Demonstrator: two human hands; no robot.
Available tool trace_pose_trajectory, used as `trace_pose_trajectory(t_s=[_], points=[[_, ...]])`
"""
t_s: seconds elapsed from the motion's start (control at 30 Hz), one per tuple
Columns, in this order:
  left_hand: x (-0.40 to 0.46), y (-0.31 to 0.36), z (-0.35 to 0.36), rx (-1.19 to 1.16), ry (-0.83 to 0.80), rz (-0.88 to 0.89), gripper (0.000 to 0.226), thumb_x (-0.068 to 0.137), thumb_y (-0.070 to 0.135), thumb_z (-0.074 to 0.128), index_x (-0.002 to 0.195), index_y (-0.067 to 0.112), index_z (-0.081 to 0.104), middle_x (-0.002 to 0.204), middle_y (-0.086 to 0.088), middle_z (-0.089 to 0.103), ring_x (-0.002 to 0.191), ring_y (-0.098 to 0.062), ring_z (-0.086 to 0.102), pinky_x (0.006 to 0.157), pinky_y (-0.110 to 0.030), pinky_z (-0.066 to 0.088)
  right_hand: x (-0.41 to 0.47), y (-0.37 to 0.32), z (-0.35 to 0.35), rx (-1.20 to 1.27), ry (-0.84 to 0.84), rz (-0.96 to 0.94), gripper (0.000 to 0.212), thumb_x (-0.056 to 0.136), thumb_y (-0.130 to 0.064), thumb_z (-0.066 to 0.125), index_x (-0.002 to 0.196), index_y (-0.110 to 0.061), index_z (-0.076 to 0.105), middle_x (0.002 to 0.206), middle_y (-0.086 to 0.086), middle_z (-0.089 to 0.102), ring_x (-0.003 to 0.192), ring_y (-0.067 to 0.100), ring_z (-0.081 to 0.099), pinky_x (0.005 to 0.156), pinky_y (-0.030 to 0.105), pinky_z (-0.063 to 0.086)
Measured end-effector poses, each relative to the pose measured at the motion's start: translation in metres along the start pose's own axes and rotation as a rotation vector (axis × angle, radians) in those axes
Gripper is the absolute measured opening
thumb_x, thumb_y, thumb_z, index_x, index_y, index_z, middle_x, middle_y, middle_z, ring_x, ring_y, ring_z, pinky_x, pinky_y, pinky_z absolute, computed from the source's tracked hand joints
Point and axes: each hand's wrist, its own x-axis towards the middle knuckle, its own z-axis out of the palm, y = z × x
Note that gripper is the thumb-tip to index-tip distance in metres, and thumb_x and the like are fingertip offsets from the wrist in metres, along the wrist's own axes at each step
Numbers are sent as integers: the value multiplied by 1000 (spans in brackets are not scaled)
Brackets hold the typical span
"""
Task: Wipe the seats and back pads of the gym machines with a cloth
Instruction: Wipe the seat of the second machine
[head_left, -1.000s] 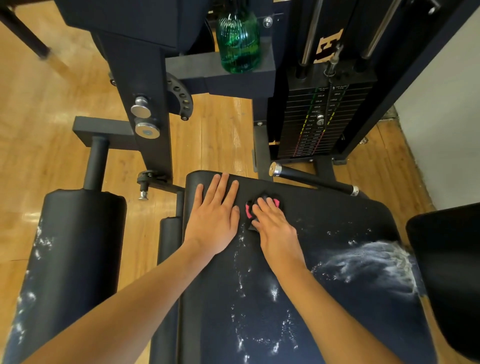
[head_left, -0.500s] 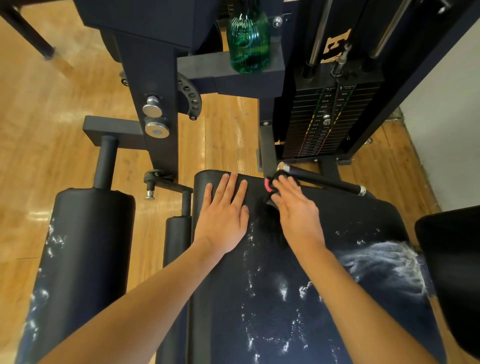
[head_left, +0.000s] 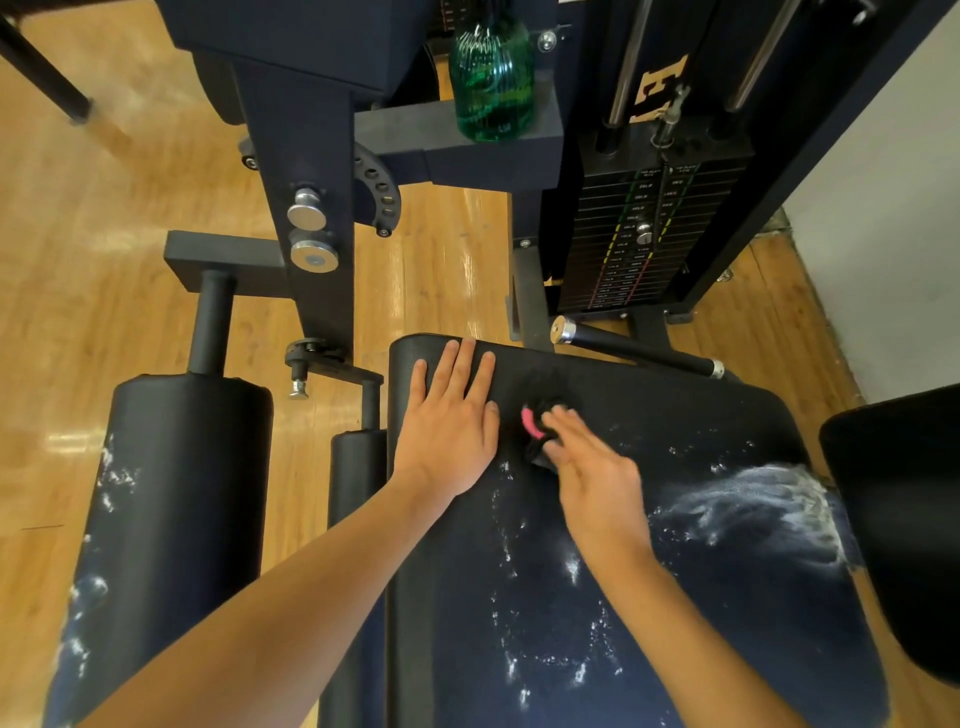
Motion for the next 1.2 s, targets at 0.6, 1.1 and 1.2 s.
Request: trace_pose_trajectory(t_s=[0.6, 1.1, 1.2], points=[[0, 0, -1, 9, -4, 10, 69, 101, 43, 1, 164, 18, 11, 173, -8, 0, 159, -24, -5, 128, -52, 1, -23, 4, 23, -127, -152, -57, 35, 88, 3, 65, 120, -10, 70, 129, 4, 64, 131, 11, 46, 108, 19, 37], [1, -1, 2, -9, 17, 5, 70, 99, 44, 5, 164, 17, 16, 172, -9, 7, 159, -24, -1, 128, -52, 3, -9, -2, 36, -186, -151, 76, 34, 99, -22, 55, 133, -24, 60, 146, -7, 49, 145, 13, 31, 111, 41, 36], [1, 0, 2, -4, 25, 3, 67, 102, 42, 9, 163, 17, 19, 172, -9, 9, 159, -25, 2, 128, -52, 4, -41, -2, 31, -183, -191, -19, 31, 95, -19, 61, 125, -25, 66, 139, -7, 57, 139, 14, 41, 108, 40, 44]])
